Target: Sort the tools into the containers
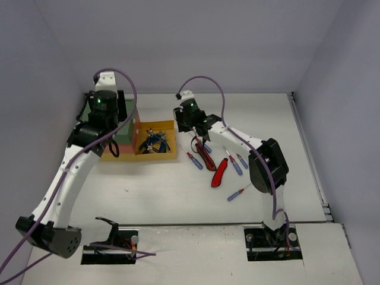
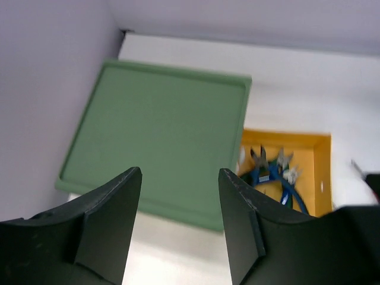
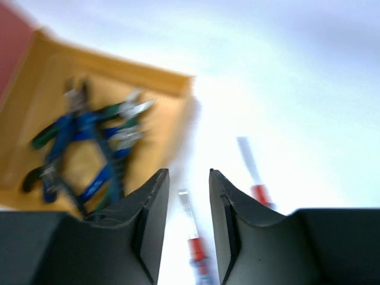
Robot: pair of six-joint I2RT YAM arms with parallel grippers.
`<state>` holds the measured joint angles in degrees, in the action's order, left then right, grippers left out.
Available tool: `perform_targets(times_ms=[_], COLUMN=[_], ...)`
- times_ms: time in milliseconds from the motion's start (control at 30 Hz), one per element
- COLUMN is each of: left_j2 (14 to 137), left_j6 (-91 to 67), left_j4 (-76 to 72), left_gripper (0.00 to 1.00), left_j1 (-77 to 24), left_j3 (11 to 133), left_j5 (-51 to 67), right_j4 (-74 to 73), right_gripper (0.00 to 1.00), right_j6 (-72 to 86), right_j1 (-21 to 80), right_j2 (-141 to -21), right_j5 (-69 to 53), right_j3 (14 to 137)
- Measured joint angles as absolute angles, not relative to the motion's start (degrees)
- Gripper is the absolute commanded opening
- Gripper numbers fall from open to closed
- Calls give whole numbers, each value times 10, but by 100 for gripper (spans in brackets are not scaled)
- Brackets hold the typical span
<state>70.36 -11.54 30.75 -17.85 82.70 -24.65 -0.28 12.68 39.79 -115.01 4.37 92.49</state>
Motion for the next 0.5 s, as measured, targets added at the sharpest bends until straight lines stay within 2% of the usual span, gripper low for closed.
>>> perform_targets(times_ms=[267,500], left_j2=[865,901], left_j6=[-130,-166], left_j4=[321,345], left_gripper=[50,51], left_j1=[-57,90], left_j3=[934,938], left_j5=[-176,-115], right_j4=[0,9], right_gripper=[25,24], right_j6=[138,147], right_j1=[371,375], right_j2=[-1170,-1208], right_j5=[27,12], right_j3=[913,883])
